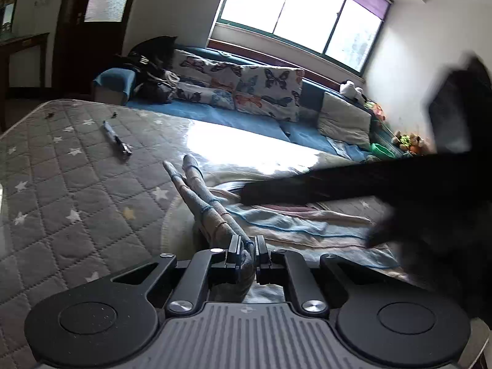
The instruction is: Fold clothes
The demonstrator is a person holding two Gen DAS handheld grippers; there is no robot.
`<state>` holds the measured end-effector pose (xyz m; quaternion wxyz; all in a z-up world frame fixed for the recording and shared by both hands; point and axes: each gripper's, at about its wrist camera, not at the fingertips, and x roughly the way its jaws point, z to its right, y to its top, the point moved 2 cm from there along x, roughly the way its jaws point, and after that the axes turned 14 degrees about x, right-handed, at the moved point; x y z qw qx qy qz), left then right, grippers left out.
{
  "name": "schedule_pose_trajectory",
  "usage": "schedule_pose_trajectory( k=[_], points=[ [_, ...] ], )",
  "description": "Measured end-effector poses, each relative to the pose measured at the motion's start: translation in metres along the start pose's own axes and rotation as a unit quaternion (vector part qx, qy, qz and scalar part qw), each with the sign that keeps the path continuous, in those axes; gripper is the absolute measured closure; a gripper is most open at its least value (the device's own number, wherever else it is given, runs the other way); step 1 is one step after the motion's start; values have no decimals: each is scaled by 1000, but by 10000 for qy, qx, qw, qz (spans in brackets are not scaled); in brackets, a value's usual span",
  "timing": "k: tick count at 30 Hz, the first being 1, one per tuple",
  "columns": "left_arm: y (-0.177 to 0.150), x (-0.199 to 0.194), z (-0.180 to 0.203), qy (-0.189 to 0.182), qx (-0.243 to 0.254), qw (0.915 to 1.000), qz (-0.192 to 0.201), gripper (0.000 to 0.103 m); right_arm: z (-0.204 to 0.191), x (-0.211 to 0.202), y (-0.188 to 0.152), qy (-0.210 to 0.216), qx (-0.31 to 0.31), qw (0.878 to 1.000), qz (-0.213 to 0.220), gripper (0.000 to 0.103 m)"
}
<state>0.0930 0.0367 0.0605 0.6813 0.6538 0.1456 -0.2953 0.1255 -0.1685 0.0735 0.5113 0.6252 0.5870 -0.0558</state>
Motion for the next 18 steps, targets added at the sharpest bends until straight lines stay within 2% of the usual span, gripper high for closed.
schedule_pose_trajectory(
  k=[5,6,7,10,11,12,13,15,18],
  points=[
    [1,4,12,-81,146,9999,-9,94,-2,22,1,-80,-115,9996,-254,45],
    [1,4,15,-111,168,9998,-16,94,-3,27,1,-96,-138,9994,-304,52],
    [1,5,17,-141,196,9997,-23,94,-3,31,1,-112,-161,9992,-355,68],
    [-1,5,24,-283,313,9991,-23,91,2,30,-3,-228,-190,9990,-320,90],
    [-1,4,26,-338,351,9988,-16,90,5,26,-5,-286,-188,9991,-255,92],
    [-2,3,29,-400,410,9984,15,84,9,19,-7,-294,-142,9993,-171,96],
    [-2,2,32,-462,473,9978,52,72,16,10,-8,-286,-56,9995,-78,97],
    [-2,-3,40,-550,622,9964,174,55,30,-10,-10,-299,131,9994,105,98],
    [-3,-9,48,-632,848,9939,324,52,56,-46,-10,-385,394,9977,386,101]
  ],
)
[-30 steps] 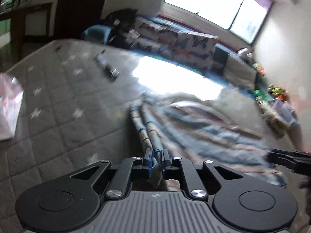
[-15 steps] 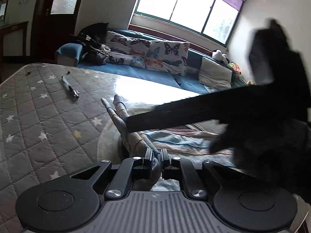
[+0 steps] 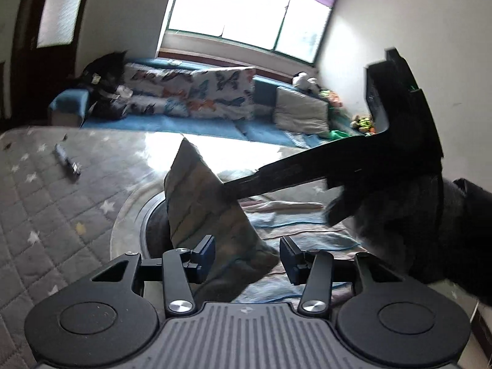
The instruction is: Fold clothes
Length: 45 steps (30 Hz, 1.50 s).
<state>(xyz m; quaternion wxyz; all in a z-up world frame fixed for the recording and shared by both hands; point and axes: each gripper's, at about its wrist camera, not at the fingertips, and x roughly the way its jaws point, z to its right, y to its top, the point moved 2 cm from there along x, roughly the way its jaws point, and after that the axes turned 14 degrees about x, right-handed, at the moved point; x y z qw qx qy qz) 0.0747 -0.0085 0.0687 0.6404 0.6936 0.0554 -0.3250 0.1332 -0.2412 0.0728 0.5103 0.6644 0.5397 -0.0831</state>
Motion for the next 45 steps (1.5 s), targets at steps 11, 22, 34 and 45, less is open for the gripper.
schedule_pose_trajectory(
  k=[11,22,34,45],
  points=[
    [-17,22,7,4,157,9989,-436,47,84,-49,-22,-168,815,9965,100,93],
    [-36,26,-19,324,-103,9965,-765,44,61,46,-24,461,974,9937,-317,61],
    [-47,32,-39,331,-308,9947,-918,43,61,85,-28,664,1141,9903,-423,73],
    [-45,34,-33,342,-282,9944,-963,43,70,88,-37,1019,1441,9835,-398,88]
  ],
)
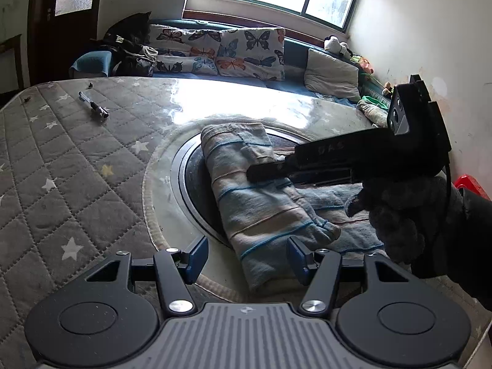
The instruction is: Fold clothes
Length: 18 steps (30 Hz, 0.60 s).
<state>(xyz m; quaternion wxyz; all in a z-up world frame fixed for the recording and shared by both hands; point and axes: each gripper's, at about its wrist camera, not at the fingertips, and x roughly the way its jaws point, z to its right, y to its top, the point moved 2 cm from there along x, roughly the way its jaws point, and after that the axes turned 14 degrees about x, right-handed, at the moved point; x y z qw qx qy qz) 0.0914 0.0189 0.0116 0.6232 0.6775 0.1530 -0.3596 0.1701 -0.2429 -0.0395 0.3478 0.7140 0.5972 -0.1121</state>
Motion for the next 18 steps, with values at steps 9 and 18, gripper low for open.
schedule_pose_trajectory(
  k=[9,18],
  points=[
    [6,-7,12,22,168,9998,119,42,-8,-68,6,-190,-88,9981,573,93],
    [11,-7,33,-169,382,9990,178,42,-6,-144,11,-678,-171,9908,1159,93]
  ],
)
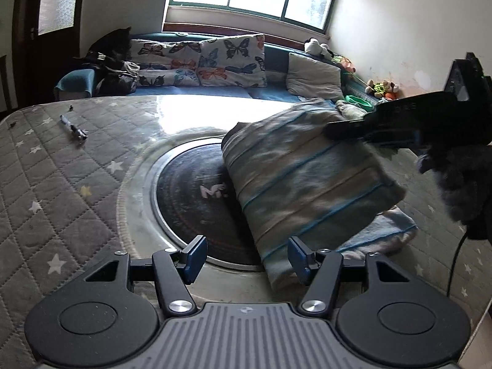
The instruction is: Fold clothes
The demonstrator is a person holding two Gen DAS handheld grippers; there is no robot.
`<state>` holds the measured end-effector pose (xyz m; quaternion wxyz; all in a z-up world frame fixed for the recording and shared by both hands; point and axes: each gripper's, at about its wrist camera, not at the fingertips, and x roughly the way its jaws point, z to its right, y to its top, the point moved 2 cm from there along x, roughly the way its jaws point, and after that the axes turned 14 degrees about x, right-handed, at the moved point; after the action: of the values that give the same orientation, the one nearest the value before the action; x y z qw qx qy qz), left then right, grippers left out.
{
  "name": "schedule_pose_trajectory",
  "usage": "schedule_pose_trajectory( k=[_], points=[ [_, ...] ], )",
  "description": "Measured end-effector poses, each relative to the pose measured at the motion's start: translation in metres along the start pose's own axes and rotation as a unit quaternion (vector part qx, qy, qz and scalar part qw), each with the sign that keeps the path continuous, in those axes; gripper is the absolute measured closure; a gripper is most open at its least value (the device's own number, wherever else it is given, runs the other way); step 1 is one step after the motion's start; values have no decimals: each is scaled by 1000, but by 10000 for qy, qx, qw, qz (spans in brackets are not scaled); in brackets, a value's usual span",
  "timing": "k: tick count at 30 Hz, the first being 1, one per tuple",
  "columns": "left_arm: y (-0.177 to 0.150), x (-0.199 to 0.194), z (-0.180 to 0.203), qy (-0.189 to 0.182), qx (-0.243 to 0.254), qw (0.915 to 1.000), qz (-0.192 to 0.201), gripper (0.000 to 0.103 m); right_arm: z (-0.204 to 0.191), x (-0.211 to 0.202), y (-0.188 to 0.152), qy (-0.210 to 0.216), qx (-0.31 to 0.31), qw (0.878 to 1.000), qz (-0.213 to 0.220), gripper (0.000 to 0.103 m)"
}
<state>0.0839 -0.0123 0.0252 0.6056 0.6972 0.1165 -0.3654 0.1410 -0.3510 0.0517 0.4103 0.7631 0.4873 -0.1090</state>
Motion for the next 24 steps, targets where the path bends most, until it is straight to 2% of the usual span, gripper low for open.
schedule_pose_trajectory(
  k=[8,18,24],
  points=[
    [0,8,8,-95,114,9998,-106,41,54,-24,-3,-474,454,9977,144,93],
    [0,15,10,-120,191,9996,-186,40,81,-26,-9,-761,552,9953,233,93],
    [1,18,13,-123,274,9993,-201,40,75,-27,-24,-962,163,9950,226,82]
  ],
)
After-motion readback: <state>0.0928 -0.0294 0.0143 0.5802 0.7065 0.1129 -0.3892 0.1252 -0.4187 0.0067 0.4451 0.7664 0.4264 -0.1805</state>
